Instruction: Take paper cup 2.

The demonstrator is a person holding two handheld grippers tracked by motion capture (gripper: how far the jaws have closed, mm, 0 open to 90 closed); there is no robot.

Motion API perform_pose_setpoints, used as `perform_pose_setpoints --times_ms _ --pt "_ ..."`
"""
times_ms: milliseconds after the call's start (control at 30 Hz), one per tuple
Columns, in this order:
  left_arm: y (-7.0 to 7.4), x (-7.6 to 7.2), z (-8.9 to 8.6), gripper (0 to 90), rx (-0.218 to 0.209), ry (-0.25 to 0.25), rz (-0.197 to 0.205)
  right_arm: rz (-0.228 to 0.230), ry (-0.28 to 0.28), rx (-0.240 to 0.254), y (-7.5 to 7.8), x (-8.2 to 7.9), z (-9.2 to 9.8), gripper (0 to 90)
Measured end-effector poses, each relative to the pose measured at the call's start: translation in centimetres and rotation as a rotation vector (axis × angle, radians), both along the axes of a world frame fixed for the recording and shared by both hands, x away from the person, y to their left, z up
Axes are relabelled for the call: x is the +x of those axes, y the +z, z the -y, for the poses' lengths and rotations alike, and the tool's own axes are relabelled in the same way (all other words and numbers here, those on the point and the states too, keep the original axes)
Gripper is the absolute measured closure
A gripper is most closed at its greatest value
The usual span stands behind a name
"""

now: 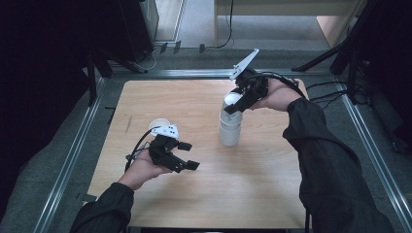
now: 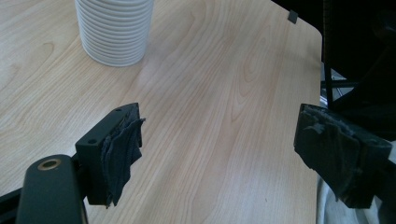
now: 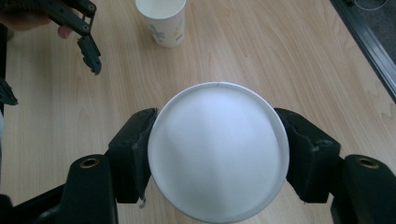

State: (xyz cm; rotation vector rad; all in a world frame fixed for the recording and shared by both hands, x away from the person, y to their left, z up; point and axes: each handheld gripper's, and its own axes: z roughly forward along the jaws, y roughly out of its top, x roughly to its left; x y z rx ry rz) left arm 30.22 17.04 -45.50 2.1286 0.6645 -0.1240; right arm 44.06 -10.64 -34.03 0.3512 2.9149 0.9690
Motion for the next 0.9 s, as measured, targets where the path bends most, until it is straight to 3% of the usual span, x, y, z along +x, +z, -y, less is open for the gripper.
perform_pose_setpoints --times_ms 567,900 --pt "0.0 0.1 -0.2 15.4 -0.005 0.005 -0.007 0.044 0.005 0.043 4.1 -1.4 0.3 34.2" --pt "0.3 0.1 -0.2 15.4 -0.028 0.012 0.002 0.049 0.032 0.056 5.6 -3.4 1.6 34.5"
